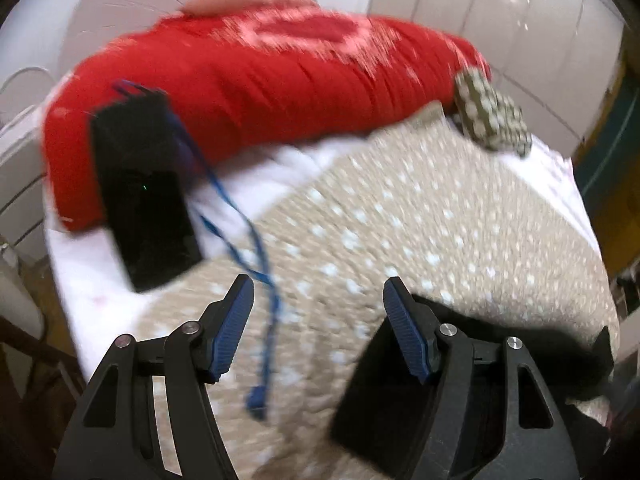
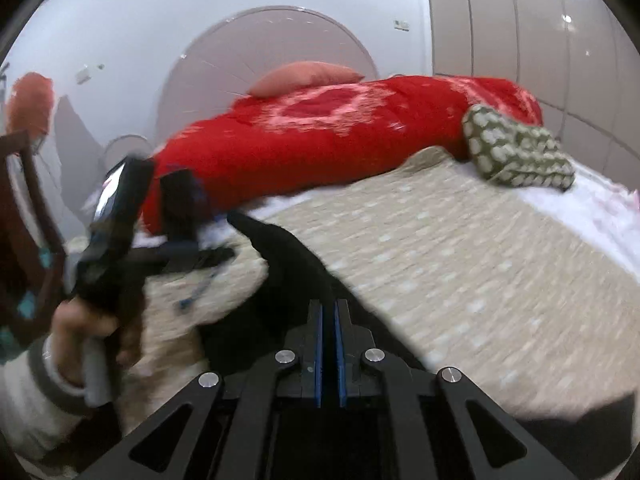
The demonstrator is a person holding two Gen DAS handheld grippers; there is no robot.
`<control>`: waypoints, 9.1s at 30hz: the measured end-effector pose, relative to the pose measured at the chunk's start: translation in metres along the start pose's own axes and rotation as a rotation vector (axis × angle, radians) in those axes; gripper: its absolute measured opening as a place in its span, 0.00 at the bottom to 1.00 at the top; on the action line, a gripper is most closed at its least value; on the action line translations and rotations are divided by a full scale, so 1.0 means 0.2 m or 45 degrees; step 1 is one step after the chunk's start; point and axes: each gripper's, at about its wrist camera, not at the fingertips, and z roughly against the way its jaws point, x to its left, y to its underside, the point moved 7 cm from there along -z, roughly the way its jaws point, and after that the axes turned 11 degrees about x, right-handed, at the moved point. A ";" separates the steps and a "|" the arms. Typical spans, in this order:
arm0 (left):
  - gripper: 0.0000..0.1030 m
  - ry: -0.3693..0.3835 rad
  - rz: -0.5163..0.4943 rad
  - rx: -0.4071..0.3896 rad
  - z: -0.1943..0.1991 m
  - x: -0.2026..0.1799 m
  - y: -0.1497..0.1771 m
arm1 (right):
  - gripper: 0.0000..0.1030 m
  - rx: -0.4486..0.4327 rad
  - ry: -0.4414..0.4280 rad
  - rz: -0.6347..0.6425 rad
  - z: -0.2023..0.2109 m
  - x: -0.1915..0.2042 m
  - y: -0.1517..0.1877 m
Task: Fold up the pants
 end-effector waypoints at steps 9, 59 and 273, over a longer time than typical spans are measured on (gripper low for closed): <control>0.66 0.037 -0.098 -0.012 0.12 -0.12 0.13 | 0.17 0.198 -0.146 -0.123 -0.34 0.25 0.36; 0.67 0.437 -0.617 0.337 0.08 -0.88 0.79 | 0.34 -0.200 0.178 -1.404 0.75 -1.18 1.64; 0.39 0.218 -0.589 0.290 -0.01 -0.87 0.73 | 0.26 0.139 0.249 -0.498 -0.01 -0.55 0.61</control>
